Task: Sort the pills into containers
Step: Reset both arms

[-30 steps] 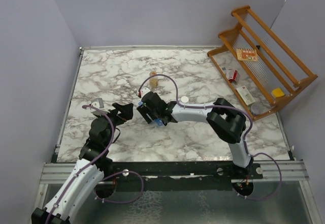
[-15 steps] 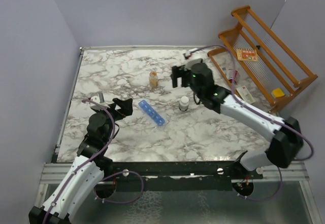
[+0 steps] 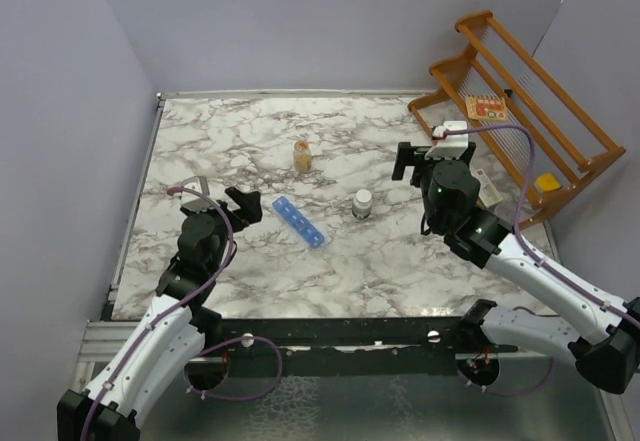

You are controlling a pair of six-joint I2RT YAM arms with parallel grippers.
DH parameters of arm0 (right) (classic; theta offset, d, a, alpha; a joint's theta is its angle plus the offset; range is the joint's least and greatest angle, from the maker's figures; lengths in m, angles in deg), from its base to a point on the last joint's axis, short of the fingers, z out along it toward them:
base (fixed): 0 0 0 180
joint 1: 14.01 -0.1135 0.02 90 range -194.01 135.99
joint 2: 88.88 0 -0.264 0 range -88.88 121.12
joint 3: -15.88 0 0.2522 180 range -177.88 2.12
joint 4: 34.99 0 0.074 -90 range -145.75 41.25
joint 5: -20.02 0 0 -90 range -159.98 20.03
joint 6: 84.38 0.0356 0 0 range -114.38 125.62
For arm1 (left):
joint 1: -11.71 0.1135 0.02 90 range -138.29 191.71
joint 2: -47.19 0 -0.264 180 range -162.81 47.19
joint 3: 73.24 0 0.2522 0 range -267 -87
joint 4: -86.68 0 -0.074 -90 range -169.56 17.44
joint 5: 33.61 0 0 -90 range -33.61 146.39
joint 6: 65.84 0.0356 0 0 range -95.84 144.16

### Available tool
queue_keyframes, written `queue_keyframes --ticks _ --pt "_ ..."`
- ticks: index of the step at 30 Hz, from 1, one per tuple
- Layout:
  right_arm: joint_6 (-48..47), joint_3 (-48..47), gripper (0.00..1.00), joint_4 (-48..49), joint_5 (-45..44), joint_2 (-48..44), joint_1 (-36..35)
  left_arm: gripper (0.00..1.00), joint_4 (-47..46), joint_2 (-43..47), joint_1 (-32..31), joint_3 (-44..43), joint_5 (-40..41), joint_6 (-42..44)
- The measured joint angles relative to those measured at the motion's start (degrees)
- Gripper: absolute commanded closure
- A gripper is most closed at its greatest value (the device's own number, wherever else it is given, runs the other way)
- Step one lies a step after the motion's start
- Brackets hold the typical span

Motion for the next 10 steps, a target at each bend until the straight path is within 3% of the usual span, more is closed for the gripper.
queue_keyframes --ticks 10 --pt "-0.37 5.57 0.03 -0.57 -6.69 -5.70 0.00 0.01 -0.44 -0.76 0.00 -0.46 0.07 0.00"
